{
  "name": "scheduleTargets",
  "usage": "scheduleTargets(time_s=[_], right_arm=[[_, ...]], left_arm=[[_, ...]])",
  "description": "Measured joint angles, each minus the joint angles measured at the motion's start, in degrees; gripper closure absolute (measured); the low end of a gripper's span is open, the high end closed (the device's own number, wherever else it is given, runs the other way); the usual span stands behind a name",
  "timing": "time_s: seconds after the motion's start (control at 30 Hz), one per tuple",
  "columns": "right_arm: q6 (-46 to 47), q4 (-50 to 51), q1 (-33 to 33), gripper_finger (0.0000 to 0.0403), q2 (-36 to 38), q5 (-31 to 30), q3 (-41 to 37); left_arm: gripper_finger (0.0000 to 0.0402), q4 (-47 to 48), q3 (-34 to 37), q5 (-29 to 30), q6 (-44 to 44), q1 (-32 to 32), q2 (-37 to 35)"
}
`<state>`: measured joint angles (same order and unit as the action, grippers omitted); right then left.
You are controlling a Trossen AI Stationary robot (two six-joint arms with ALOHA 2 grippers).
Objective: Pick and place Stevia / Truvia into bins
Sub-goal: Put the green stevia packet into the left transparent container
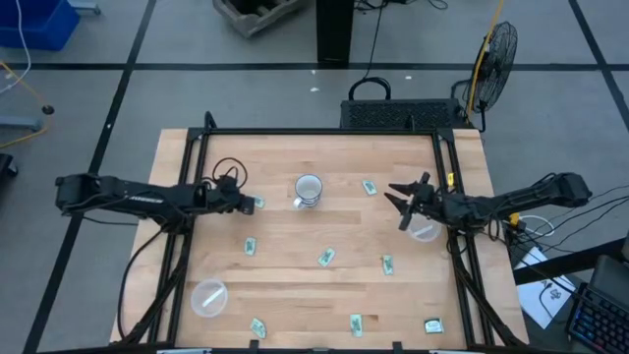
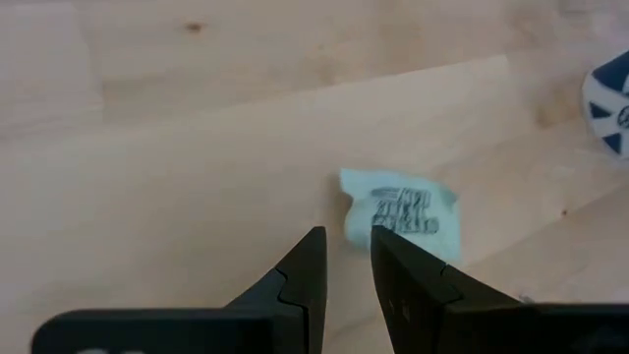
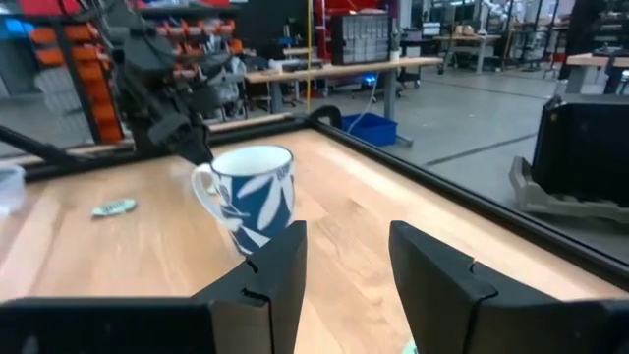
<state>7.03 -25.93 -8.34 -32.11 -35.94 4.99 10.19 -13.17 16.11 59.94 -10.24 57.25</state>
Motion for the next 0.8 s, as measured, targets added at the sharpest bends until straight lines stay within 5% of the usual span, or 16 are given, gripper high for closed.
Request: scheduleTargets(time_s=[0.37, 0.6, 0.8], right_arm=[[3.6, 17.6, 5.6, 0.0261, -5.0, 0.2, 8.4], [4.1, 18.4, 10.2, 0.0261, -9.9, 0.4, 9.5], [4.3, 19.5, 18.0, 0.0261, -12.1, 8.5, 9.5]], left_arm=[[0.0314, -4.4, 0.0, -1.4, -1.0, -2.4, 4.9], [0.0314, -4.6, 0.0, -2.6, -2.0, -2.7, 5.3], [0.0336, -4.5, 0.0, -2.7, -2.7, -2.7, 5.3]])
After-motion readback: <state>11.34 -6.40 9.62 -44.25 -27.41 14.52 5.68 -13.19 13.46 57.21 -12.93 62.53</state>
